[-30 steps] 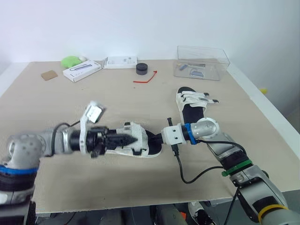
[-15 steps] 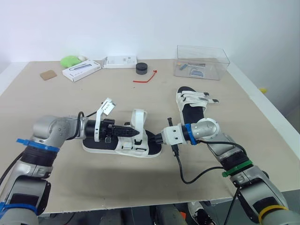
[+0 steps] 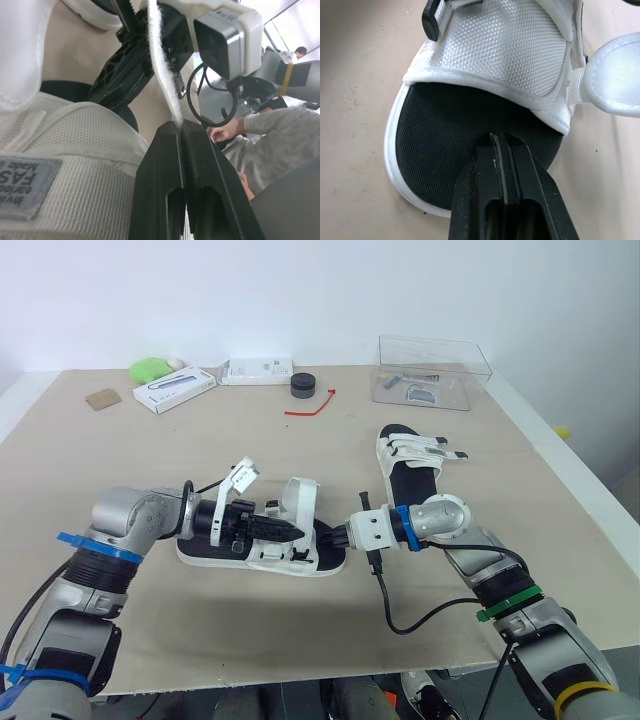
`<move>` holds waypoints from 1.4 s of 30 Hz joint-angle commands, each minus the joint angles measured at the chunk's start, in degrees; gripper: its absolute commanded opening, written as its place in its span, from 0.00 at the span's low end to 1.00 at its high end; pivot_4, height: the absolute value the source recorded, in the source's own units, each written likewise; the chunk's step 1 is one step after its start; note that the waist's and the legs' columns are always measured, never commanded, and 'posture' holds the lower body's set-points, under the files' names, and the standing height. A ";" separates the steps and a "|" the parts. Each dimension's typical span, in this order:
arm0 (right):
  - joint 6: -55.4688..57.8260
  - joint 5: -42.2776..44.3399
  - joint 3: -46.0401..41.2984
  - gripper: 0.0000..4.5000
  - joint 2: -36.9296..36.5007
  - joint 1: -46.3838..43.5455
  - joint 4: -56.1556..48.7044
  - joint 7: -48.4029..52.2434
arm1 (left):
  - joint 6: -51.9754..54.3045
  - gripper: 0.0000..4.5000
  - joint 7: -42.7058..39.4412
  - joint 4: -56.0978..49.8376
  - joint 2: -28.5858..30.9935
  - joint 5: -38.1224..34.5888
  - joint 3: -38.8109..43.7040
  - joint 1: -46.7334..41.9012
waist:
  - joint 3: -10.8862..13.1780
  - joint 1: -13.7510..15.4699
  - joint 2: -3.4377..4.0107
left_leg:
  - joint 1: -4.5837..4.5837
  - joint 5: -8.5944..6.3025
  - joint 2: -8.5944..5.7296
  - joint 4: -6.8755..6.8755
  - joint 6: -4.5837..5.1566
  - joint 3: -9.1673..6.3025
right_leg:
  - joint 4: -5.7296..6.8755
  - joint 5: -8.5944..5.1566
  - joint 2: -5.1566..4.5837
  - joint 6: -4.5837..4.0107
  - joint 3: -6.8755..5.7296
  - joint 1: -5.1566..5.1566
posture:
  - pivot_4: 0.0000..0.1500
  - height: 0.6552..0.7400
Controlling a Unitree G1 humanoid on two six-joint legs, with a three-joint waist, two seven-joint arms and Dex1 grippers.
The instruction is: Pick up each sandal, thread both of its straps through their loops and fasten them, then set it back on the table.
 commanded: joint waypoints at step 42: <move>1.99 -4.30 2.38 0.00 -1.35 -0.08 5.17 0.69 | -11.01 0.03 -7.91 -2.30 2.47 14.24 -5.90 3.22 | -0.03 -0.06 0.01 | 0.03 -0.02 0.06 -0.02 0.05 -0.01 | 0.00 -0.05 0.07 -0.04 -0.01 0.00 | 1.00 1.00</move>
